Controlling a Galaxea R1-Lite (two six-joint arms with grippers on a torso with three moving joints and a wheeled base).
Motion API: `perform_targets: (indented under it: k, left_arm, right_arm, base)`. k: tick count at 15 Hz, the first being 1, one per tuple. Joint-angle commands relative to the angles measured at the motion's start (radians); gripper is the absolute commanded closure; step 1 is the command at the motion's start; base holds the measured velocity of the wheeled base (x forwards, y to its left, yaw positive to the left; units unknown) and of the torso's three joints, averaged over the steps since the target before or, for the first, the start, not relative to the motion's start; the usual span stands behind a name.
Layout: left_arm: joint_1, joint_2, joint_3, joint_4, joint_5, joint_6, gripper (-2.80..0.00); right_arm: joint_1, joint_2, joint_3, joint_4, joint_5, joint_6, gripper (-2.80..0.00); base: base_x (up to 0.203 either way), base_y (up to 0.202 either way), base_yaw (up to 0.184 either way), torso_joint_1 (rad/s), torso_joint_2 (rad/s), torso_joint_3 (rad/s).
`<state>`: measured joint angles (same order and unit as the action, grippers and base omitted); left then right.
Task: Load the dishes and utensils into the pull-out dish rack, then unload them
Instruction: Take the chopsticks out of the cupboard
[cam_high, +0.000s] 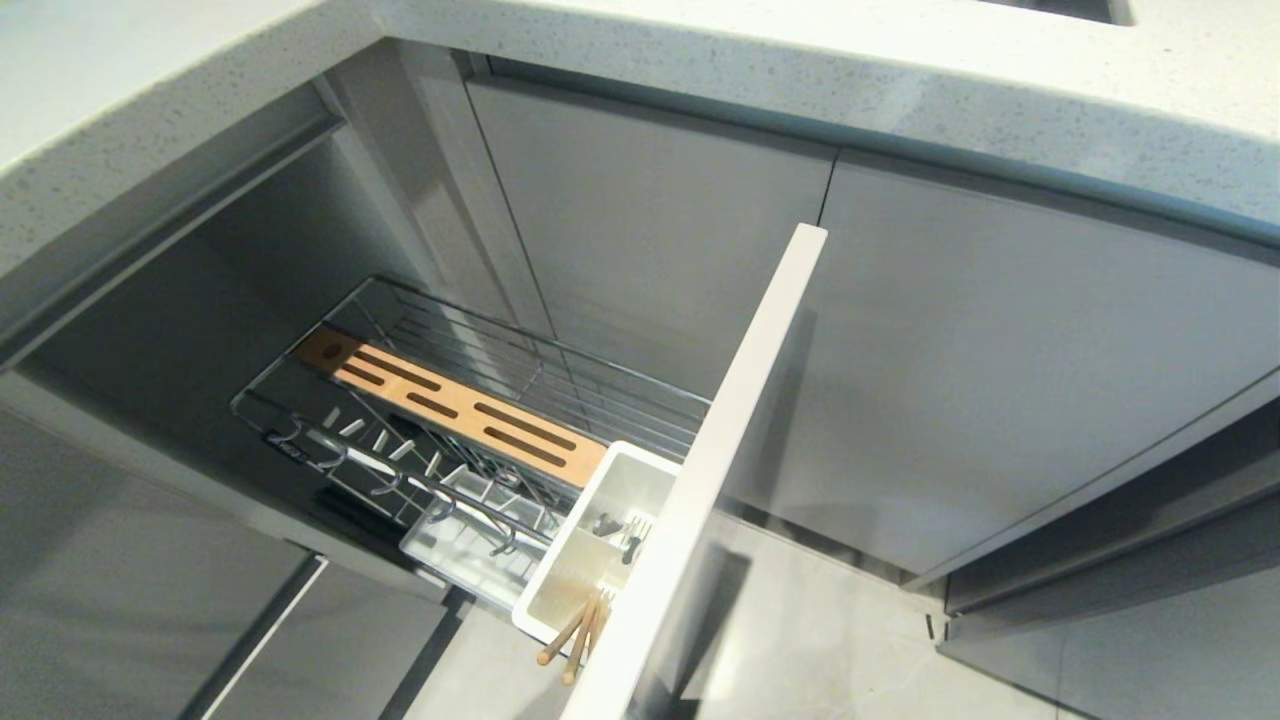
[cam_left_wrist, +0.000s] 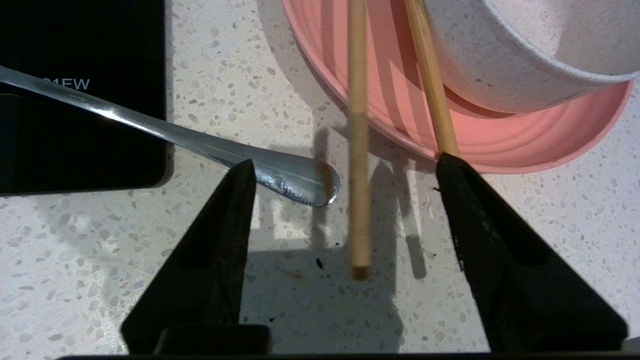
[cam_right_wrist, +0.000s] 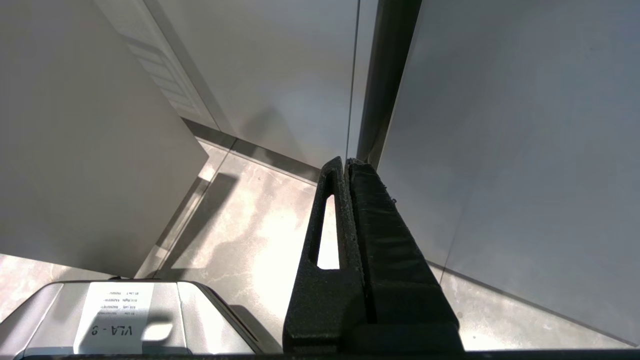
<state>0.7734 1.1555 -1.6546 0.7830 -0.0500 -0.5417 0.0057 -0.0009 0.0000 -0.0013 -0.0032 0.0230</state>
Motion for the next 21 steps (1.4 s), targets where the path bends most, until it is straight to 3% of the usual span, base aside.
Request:
perform_targets:
  k: [1, 12, 14, 15, 18, 21]
  left_arm:
    - [0.001, -0.005, -0.004, 0.004, 0.005, -0.004, -2.8]
    - [0.006, -0.053, -0.071, -0.001, 0.047, -0.006, -2.8]
    - [-0.003, -0.083, -0.077, -0.075, 0.048, -0.007, -2.8]
    - [-0.022, -0.107, -0.076, -0.125, 0.052, -0.008, 0.0]
    - [-0.17, -0.146, -0.081, -0.304, 0.107, -0.017, 0.0]
    - [-0.405, -0.168, -0.072, -0.498, 0.147, -0.025, 0.0]
  right_arm:
    - [0.0, 0.001, 0.002, 0.0, 0.0, 0.0, 0.0]
    - [0.0, 0.001, 0.002, 0.0, 0.0, 0.0, 0.0]
    - [0.0, 0.001, 0.002, 0.0, 0.0, 0.0, 0.0]
    - [0.0, 0.001, 0.002, 0.0, 0.0, 0.0, 0.0]
    - [0.0, 0.001, 0.002, 0.0, 0.0, 0.0, 0.0]
    - [0.0, 0.001, 0.002, 0.0, 0.0, 0.0, 0.0]
  base:
    - [0.0, 0.0, 0.0, 0.0, 0.0, 0.0]
    - [0.0, 0.0, 0.0, 0.0, 0.0, 0.0]
    - [0.0, 0.0, 0.0, 0.0, 0.0, 0.0]
    - [0.0, 0.0, 0.0, 0.0, 0.0, 0.0]
    - [0.0, 0.0, 0.0, 0.0, 0.0, 0.0]
    - [0.0, 0.0, 0.0, 0.0, 0.0, 0.0]
